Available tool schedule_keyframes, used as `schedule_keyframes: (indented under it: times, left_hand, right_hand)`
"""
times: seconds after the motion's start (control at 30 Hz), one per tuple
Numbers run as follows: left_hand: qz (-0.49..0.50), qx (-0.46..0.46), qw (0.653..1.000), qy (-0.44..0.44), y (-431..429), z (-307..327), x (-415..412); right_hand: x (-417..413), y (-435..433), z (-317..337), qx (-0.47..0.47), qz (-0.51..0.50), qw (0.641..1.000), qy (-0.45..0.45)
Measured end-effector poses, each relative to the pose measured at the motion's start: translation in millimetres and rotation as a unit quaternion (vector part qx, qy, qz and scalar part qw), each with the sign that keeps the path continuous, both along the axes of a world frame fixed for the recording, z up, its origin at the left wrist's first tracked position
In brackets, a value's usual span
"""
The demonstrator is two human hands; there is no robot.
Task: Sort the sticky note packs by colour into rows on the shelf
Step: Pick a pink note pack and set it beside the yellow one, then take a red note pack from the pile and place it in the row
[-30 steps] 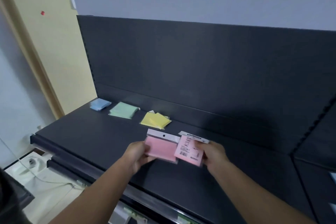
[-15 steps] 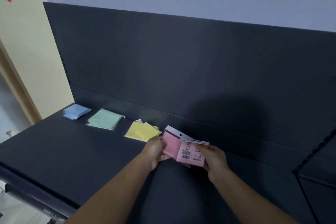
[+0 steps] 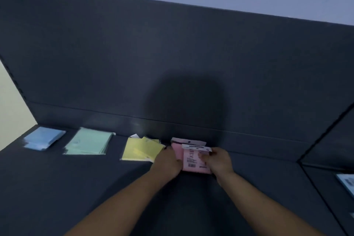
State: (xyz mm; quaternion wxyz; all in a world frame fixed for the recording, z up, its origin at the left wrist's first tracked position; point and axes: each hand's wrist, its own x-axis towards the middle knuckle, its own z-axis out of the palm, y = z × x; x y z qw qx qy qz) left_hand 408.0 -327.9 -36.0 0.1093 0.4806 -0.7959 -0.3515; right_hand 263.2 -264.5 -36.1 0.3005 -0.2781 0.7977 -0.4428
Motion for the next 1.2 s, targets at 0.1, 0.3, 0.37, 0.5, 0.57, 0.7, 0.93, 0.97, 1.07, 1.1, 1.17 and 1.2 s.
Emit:
schedule_keyframes:
  times: [0.1,0.3,0.37,0.5,0.57,0.7,0.93,0.97,1.07,1.1,1.17,1.2]
  left_hand:
    - [-0.012,-0.056,0.996,-0.07,-3,3,2]
    - [0.001,-0.085,0.993,-0.084,-12,3,3]
    - [-0.008,-0.078,0.994,-0.078,-14,2,5]
    - [-0.024,-0.113,0.989,-0.091,-13,10,7]
    - [-0.022,-0.148,0.983,-0.108,-8,23,3]
    - [-0.035,-0.22,0.967,-0.125,11,50,-17]
    - [-0.217,-0.223,0.95,-0.007,77,65,-92]
    - [-0.261,-0.223,0.939,0.003,91,63,-103]
    - [-0.317,-0.244,0.916,0.034,132,60,-132]
    - [-0.314,-0.255,0.913,0.042,145,60,-141]
    - [-0.309,-0.264,0.912,0.052,165,62,-158]
    - [-0.312,-0.263,0.911,0.053,174,63,-167]
  right_hand:
    - [4,-4,-4,0.022,-0.02,0.999,0.03]
    - [11,-12,5,0.065,-0.029,0.994,0.085]
    - [15,-12,9,0.076,-0.021,0.993,0.091]
    - [15,2,16,0.069,-0.021,0.993,0.091]
    - [12,16,22,0.054,-0.028,0.995,0.074]
    - [-6,56,37,0.035,-0.035,0.995,0.082]
    - [-63,175,57,0.112,-0.129,0.967,0.191]
    - [-71,195,60,0.121,-0.151,0.961,0.196]
    - [-93,248,69,0.141,-0.213,0.943,0.213]
    - [-100,263,71,0.145,-0.231,0.937,0.217]
    - [-113,290,73,0.151,-0.256,0.929,0.218]
    - [-120,303,73,0.155,-0.265,0.926,0.219]
